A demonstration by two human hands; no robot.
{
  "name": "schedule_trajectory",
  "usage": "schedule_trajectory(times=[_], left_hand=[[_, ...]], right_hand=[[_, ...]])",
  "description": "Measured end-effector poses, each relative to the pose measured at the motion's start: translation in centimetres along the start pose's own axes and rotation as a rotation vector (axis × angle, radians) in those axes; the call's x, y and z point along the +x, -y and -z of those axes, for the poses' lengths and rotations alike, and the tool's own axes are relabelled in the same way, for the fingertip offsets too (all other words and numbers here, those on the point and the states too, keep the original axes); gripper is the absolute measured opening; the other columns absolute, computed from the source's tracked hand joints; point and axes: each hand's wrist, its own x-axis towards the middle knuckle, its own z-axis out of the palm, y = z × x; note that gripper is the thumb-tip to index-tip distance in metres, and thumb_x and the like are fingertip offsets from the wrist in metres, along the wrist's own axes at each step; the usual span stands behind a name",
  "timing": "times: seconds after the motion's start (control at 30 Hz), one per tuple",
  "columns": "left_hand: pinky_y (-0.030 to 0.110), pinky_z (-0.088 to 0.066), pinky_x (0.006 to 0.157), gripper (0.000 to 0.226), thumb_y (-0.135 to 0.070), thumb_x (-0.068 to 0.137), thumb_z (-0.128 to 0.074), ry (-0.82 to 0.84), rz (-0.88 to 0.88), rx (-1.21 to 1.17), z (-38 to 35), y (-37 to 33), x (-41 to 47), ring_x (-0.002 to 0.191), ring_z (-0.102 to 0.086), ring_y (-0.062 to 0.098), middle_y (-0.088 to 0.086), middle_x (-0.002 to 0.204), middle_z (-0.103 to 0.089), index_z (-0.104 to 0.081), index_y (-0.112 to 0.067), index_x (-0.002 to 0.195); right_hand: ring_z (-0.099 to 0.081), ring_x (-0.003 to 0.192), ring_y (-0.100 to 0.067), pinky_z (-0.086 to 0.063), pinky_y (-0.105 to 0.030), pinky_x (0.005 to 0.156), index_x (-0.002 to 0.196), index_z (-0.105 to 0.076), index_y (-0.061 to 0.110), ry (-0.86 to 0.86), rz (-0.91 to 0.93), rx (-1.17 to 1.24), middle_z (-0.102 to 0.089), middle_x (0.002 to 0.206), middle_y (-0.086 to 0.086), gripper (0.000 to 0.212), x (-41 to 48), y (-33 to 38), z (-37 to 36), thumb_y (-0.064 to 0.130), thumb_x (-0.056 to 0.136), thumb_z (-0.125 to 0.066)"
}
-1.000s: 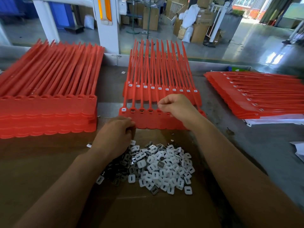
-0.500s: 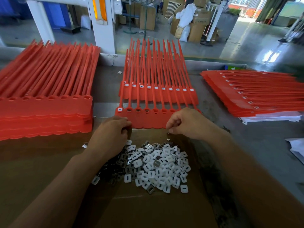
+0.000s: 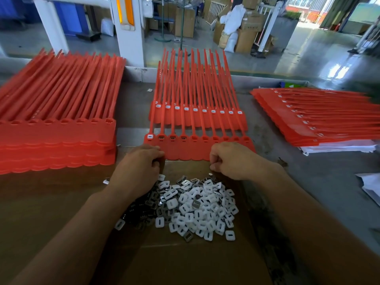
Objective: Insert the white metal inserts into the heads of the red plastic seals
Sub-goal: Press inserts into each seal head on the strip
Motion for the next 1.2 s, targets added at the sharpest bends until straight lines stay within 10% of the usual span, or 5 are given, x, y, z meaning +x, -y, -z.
schedule_trajectory(times=[0.43,1.2], left_hand=[[0.019,-0.028,0.098,0.037,-0.002,0.086,-0.047,-0.013,0.005,-0.022,-0.1,0.1,0.0,0.122,-0.045,0.013,0.0,0.133,-0.052,-0.062,-0.013,0.118],[0.022,-0.028,0.101,0.036,-0.003,0.087,-0.048,0.0,-0.007,-0.022,0.0,0.1,0.0,0.123,-0.044,0.015,0.002,0.133,-0.052,-0.062,-0.012,0.119]], right_hand=[[-0.048,0.071,0.005,-0.037,-0.013,0.064,0.093,-0.067,0.012,-0.324,-0.003,0.539,-0.055,0.08,0.012,0.009,4.3,0.4,0.3,0.009,0.088,-0.059],[-0.049,0.071,-0.004,-0.041,-0.023,0.064,0.074,-0.061,0.019,-0.307,-0.17,0.513,-0.056,0.077,0.01,0.012,7.2,0.7,-0.2,0.01,0.083,-0.062]])
